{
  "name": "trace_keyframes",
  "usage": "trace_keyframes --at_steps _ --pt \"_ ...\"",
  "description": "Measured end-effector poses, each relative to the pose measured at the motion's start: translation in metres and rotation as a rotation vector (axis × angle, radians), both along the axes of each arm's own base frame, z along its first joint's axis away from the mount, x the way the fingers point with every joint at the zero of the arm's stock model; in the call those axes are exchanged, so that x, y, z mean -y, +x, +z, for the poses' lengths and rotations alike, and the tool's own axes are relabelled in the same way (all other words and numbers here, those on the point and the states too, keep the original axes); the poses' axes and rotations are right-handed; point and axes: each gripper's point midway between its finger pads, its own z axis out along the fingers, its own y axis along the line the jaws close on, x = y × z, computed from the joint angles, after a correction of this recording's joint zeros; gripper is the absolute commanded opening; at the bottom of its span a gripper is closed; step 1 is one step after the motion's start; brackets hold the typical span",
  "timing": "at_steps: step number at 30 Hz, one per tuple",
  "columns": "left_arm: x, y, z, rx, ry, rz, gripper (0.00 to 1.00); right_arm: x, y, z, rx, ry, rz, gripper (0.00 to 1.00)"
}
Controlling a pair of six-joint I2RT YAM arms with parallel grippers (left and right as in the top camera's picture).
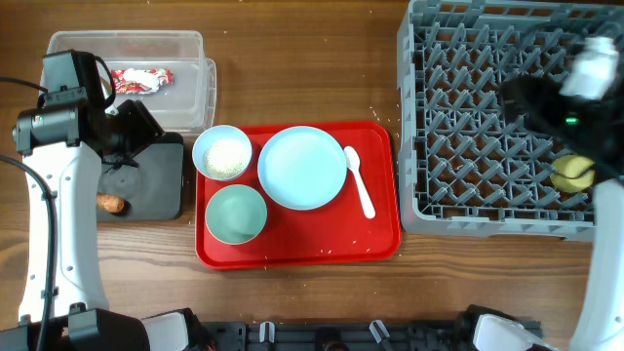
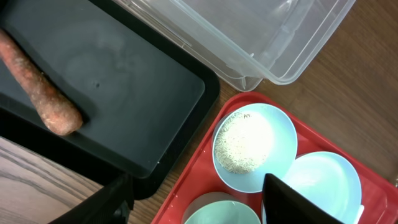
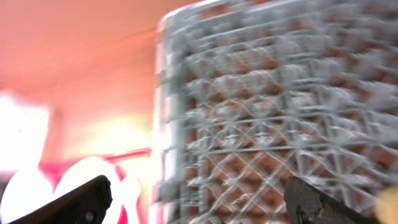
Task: Sort waste into correct bins and load items into the dishwasher rack
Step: 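Reach the right gripper to the white spoon and grasp it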
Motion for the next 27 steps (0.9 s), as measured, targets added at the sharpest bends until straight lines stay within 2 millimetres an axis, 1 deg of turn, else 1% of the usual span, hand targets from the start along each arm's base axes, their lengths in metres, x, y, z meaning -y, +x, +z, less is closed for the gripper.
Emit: trace_keyframes --at_steps 1,3,4,5,6,7,8,10,12,14,15,16,17,18,20,22,23,24,25,26,27 --pt "0.000 0.000 0.000 0.000 0.001 -0.002 0.68 -0.029 -0.002 -0.002 -0.013 0.001 0.084 0.90" --pt "0.000 -0.001 0.000 -0.003 0.000 -0.002 0.68 -0.092 -0.011 -0.017 -0.075 -0.010 0.274 0.91" --pt "0.000 -0.001 0.000 -0.003 0.000 -0.002 0.69 -0.106 -0.014 -0.023 -0.099 -0.022 0.312 0.91" --pt "0.000 -0.001 0.000 -0.003 0.000 -0.002 0.69 -0.128 -0.020 -0.035 -0.143 -0.050 0.373 0.91" --pt "0.000 -0.001 0.000 -0.003 0.000 -0.002 0.69 -0.150 -0.024 -0.050 -0.192 -0.076 0.437 0.91" --pt "0.000 -0.001 0.000 -0.003 0.000 -0.002 0.69 -0.168 -0.029 -0.070 -0.255 -0.112 0.489 0.91" --pt "0.000 -0.001 0.000 -0.003 0.000 -0.002 0.69 -0.176 -0.031 -0.084 -0.298 -0.140 0.506 0.91" --pt "0.000 -0.001 0.000 -0.003 0.000 -0.002 0.69 -0.188 -0.035 -0.118 -0.405 -0.194 0.536 0.89" --pt "0.000 -0.001 0.000 -0.003 0.000 -0.002 0.70 -0.192 -0.036 -0.145 -0.489 -0.221 0.543 0.85" --pt "0.000 -0.001 0.000 -0.003 0.000 -0.002 0.70 -0.191 -0.037 -0.174 -0.580 -0.239 0.532 0.80" --pt "0.000 -0.001 0.000 -0.003 0.000 -0.002 0.70 -0.189 -0.039 -0.185 -0.615 -0.246 0.526 0.79" --pt "0.000 -0.001 0.000 -0.003 0.000 -0.002 0.70 -0.189 -0.039 -0.189 -0.629 -0.247 0.523 0.78" --pt "0.000 -0.001 0.000 -0.003 0.000 -0.002 0.70 -0.188 -0.042 -0.202 -0.669 -0.251 0.521 0.77" --pt "0.000 -0.001 0.000 -0.003 0.000 -0.002 0.70 -0.187 -0.044 -0.211 -0.695 -0.255 0.521 0.77" --pt "0.000 -0.001 0.000 -0.003 0.000 -0.002 0.70 -0.189 -0.047 -0.223 -0.720 -0.262 0.527 0.77" --pt "0.000 -0.001 0.000 -0.003 0.000 -0.002 0.73 -0.193 -0.051 -0.235 -0.740 -0.276 0.541 0.78" --pt "0.000 -0.001 0.000 -0.003 0.000 -0.002 0.73 -0.194 -0.053 -0.237 -0.744 -0.283 0.546 0.78" --pt "0.000 -0.001 0.000 -0.003 0.000 -0.002 0.80 -0.194 -0.057 -0.240 -0.752 -0.292 0.550 0.78" --pt "0.000 -0.001 0.000 -0.003 0.000 -0.002 0.92 -0.194 -0.060 -0.242 -0.759 -0.296 0.551 0.78" --pt "0.000 -0.001 0.000 -0.003 -0.001 0.000 0.95 -0.193 -0.061 -0.243 -0.762 -0.300 0.549 0.78" --pt "0.000 -0.001 0.000 -0.003 0.001 -0.004 0.95 -0.192 -0.061 -0.243 -0.764 -0.303 0.546 0.78"
